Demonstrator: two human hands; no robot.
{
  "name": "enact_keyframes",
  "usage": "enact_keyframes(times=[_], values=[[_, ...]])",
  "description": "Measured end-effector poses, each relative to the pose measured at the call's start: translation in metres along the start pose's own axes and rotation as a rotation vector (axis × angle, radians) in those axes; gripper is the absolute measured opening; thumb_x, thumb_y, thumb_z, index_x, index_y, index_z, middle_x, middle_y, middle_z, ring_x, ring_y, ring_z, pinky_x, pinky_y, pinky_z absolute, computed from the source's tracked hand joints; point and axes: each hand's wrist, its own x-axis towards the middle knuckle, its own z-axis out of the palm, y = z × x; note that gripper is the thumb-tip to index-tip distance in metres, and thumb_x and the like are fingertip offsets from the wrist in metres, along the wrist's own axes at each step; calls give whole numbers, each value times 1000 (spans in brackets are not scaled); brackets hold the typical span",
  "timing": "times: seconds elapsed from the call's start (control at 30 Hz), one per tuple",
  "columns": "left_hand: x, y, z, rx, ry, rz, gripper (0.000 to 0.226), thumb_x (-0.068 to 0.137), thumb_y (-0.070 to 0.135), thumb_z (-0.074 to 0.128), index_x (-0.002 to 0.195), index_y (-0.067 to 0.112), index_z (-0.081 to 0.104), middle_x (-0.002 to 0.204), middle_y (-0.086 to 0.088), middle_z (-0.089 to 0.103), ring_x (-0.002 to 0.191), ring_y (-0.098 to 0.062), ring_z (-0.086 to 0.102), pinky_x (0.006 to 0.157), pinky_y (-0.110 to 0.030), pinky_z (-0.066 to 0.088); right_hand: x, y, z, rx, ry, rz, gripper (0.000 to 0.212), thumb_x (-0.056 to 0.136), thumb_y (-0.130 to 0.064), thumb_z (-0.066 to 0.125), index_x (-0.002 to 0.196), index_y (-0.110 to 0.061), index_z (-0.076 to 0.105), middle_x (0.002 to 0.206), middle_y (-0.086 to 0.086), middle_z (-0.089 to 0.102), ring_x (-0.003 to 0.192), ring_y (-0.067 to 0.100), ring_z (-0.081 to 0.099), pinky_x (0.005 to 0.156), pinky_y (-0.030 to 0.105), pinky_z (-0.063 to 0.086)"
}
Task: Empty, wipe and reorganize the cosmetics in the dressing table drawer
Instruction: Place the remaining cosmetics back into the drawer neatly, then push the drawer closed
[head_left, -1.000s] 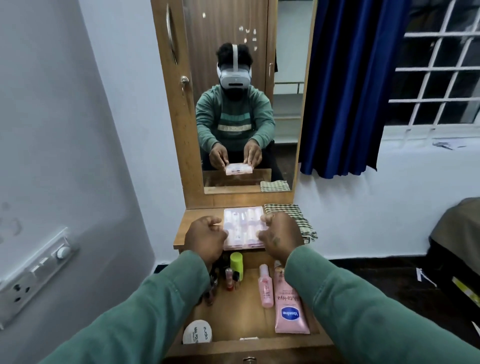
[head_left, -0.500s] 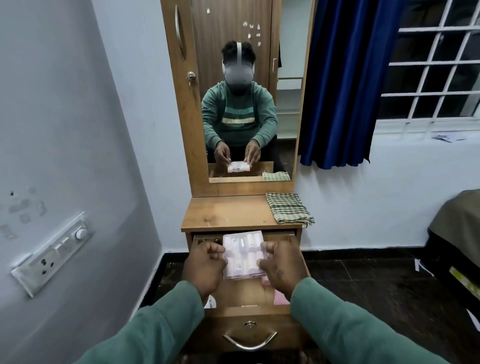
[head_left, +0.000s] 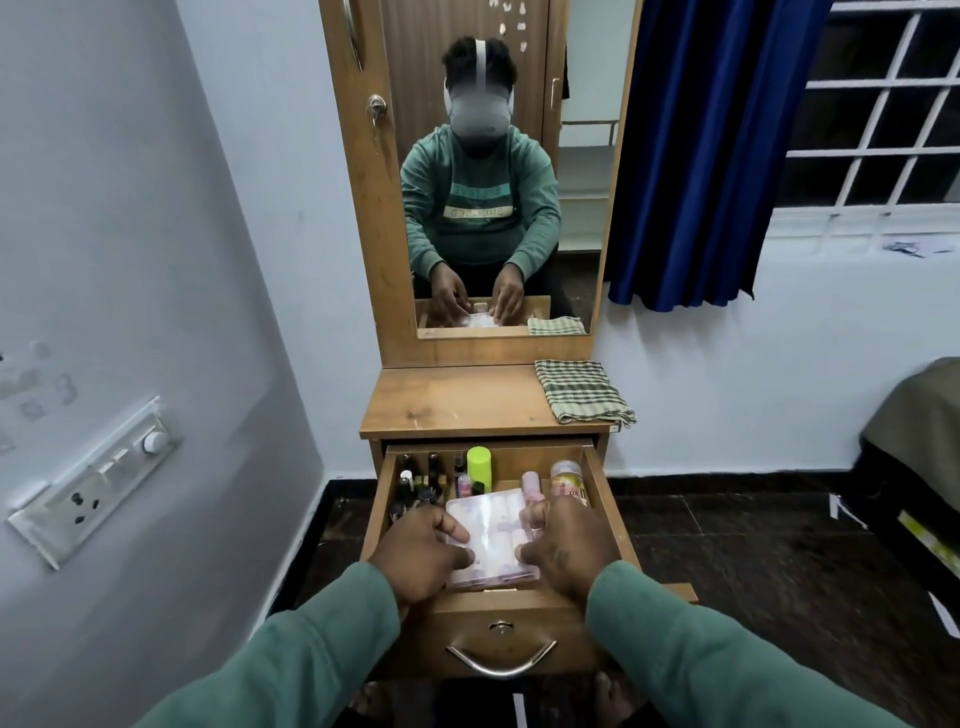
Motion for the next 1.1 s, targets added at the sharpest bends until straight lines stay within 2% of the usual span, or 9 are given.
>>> enact_keyframes(times=[0.13,0.27,0.37,0.43,0.5,0.73,0.93,1.0,1.1], values=[[6,-2,-2,47,-101,-45,20,81,12,82,97,14,69,94,-6,66,87,-23,63,80,-39,57,6,-1,3,-130,-109,-21,50,91,-16,79,138,-9,63,135,5,66,123,26,60,99,32,50],[11,0,-4,81,-142,-83,20,81,11,81,97,10,70,100,-13,72,101,-32,68,93,-48,57,13,2,9,-136,-186,-27,46,92,-14,76,136,-9,62,133,2,68,128,22,59,90,23,46],[14,2,-5,103,-169,-101,22,82,11,81,101,8,70,105,-14,74,107,-34,68,95,-52,57,17,2,12,-126,-224,-35,49,94,-16,74,140,-8,59,137,1,67,132,22,58,89,20,45],[16,2,-4,117,-184,-105,23,82,11,81,102,7,69,107,-14,73,107,-34,68,95,-53,57,19,1,14,-119,-219,-29,50,92,-15,76,139,-7,61,137,2,66,131,23,59,97,21,48],[18,1,-3,142,-191,-100,24,82,13,81,102,7,69,107,-14,73,104,-32,68,96,-53,56,22,1,18,-127,-237,-38,49,92,-15,77,138,-7,63,139,3,66,129,24,61,104,31,52],[24,-3,1,246,-206,-73,21,84,23,81,99,12,72,104,-7,72,103,-27,67,98,-47,56,30,7,25,-46,-252,-10,40,88,-10,81,127,-12,72,130,5,70,121,24,65,102,34,55],[25,-2,6,492,-138,31,20,90,29,75,105,17,71,101,2,68,96,-17,65,86,-30,52,32,9,27,-60,-264,-13,33,90,-8,79,123,-13,73,128,1,69,122,22,63,104,32,52],[21,1,7,622,-74,84,19,92,30,71,109,20,69,109,1,68,101,-18,65,89,-30,53,32,11,27,-40,-243,-6,30,88,-9,81,117,-16,75,120,1,70,114,22,64,101,33,54],[10,3,9,725,65,225,20,96,27,66,114,20,65,117,-2,69,107,-20,64,90,-30,51,25,11,23,-43,-162,-24,26,91,-7,77,115,-16,73,112,1,69,105,21,66,77,18,54]])
